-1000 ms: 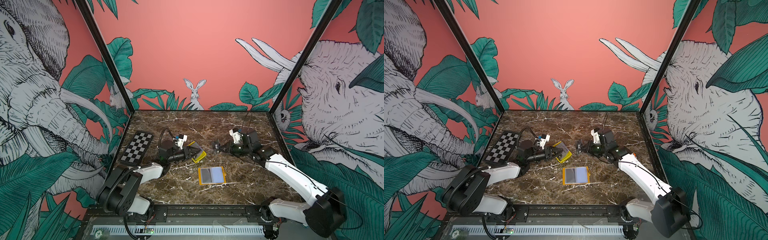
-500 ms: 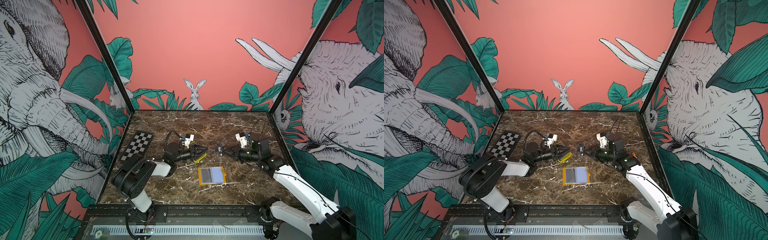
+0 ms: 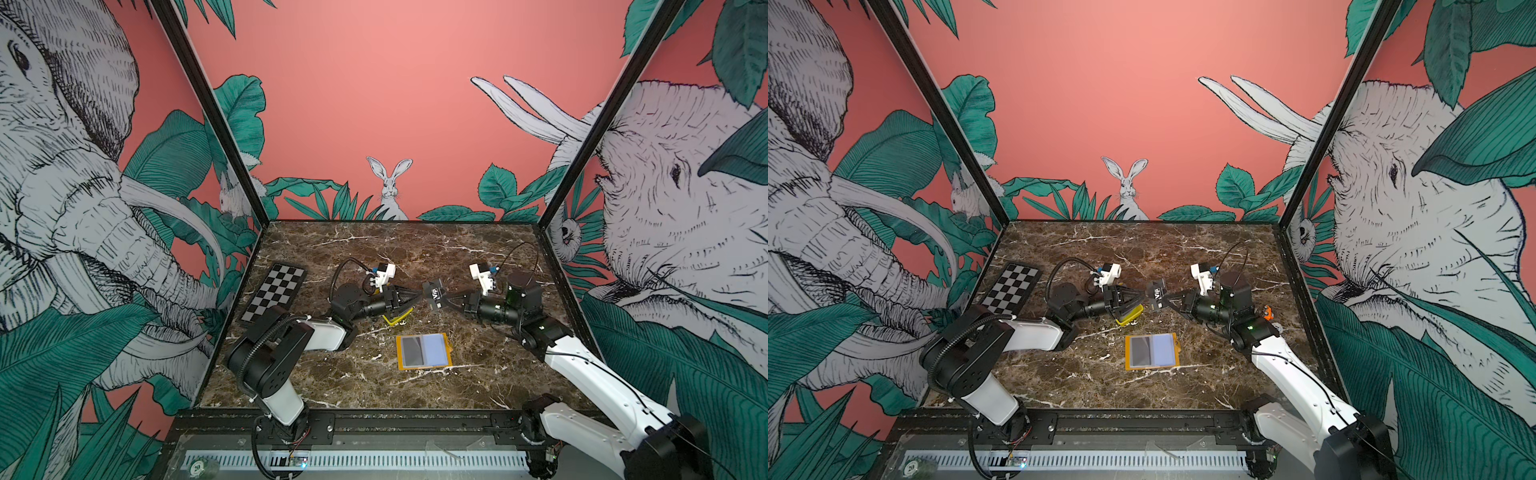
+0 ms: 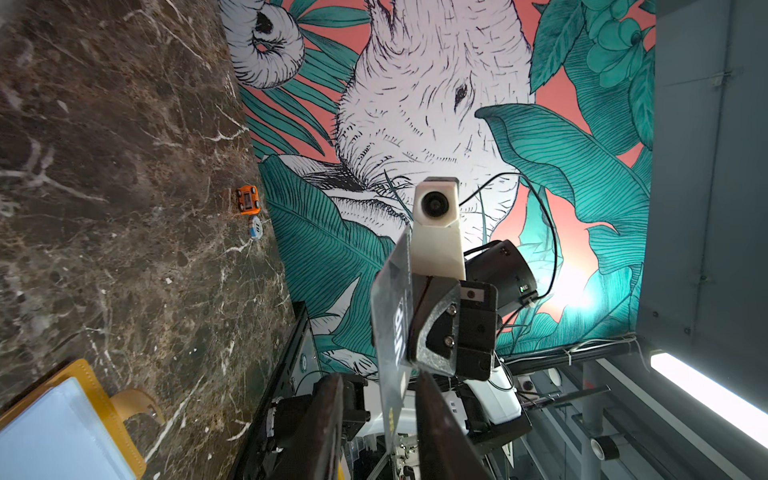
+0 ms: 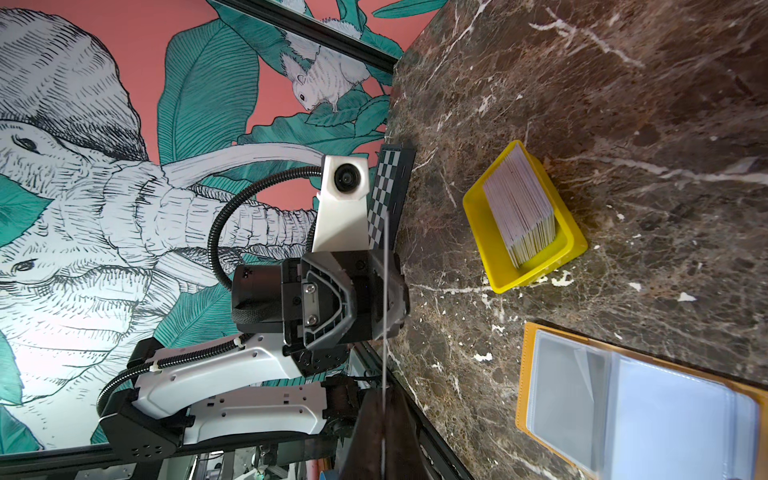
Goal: Put the credit cards into the card holder
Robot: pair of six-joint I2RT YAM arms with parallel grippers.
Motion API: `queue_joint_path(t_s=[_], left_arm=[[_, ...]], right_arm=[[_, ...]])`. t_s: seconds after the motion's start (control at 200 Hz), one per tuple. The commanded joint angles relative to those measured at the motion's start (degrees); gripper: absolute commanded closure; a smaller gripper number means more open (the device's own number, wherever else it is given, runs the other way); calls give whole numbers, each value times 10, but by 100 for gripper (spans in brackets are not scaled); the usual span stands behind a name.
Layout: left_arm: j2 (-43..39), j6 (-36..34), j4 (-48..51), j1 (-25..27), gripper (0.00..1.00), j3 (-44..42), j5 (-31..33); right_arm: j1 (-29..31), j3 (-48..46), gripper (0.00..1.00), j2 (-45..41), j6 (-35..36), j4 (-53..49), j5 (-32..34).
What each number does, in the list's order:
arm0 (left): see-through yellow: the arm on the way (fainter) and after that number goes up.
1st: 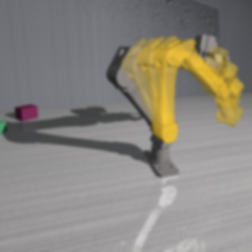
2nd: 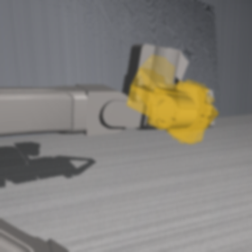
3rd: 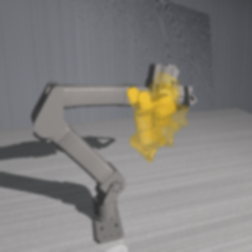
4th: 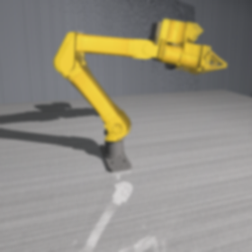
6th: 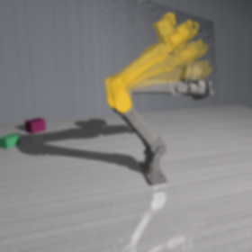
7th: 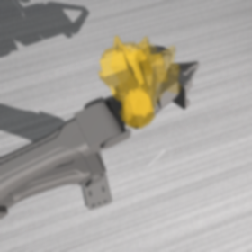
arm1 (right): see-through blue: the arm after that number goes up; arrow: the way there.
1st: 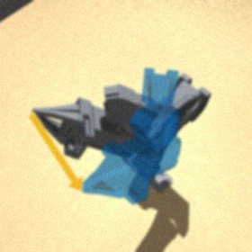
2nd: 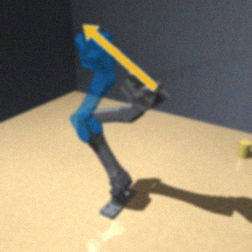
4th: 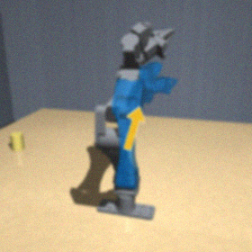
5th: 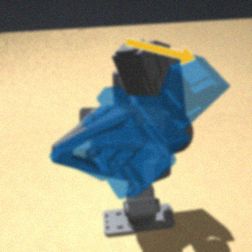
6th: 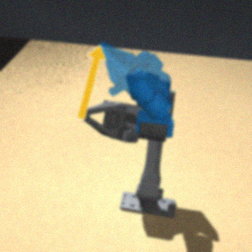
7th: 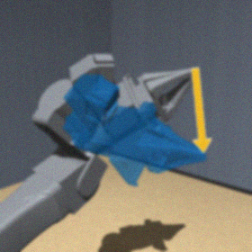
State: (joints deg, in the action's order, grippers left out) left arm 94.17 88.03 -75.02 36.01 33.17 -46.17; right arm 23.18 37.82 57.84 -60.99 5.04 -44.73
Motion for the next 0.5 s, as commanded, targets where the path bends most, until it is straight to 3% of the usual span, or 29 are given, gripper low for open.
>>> queue_joint_path(t_s=[0.0,0.495], left_arm=[[-17,14,-22,7,70,12,-15],[-22,6,-19,17,84,32,-5]], right_arm=[[-2,-6,100,4,-22,75,-20],[4,-25,100,12,-44,112,-29]])
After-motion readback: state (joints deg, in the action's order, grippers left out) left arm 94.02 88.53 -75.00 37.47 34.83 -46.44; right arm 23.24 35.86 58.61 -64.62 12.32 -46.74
